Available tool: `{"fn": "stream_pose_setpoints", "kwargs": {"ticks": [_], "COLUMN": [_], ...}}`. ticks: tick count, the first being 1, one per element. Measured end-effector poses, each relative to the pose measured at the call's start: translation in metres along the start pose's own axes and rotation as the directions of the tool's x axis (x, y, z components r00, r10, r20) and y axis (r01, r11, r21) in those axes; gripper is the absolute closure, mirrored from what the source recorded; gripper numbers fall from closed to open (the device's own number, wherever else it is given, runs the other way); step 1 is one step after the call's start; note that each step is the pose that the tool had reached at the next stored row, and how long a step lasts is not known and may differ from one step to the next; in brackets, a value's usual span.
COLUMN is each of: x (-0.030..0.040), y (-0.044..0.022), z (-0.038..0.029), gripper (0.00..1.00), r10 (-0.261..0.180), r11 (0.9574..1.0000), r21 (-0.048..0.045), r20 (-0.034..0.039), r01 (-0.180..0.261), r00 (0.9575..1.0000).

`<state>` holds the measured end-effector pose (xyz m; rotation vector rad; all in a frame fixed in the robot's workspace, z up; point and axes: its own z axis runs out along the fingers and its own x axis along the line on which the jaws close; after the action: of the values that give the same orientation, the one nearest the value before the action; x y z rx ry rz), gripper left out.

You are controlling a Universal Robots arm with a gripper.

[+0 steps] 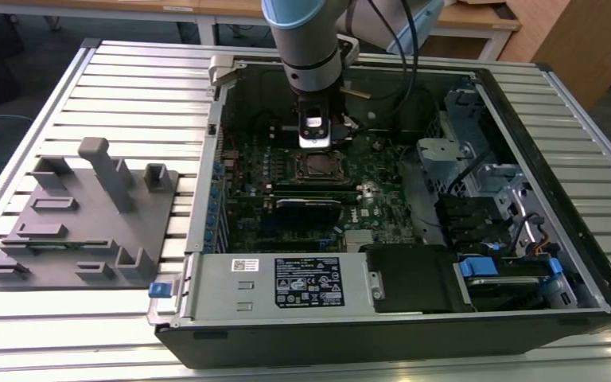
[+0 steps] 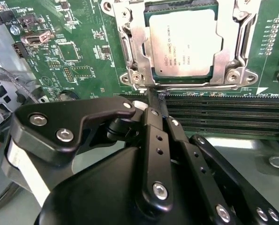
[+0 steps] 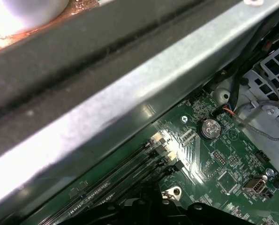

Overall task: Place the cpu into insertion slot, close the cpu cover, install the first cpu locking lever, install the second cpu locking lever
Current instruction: 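Install the first cpu locking lever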

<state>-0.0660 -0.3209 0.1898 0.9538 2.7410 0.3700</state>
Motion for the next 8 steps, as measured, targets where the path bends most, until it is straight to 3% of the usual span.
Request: {"fn": "stream_pose_setpoints", "kwargs": {"ticks": [8], "x": [-0.0006], "y": [-0.0001], "z": [-0.0002], "gripper": [0.9], "r10": [0.002], "r11": [1.0], "r21": [-0.004], "r20": [-0.0031], "r01": [-0.002], "r00": [1.0]}}
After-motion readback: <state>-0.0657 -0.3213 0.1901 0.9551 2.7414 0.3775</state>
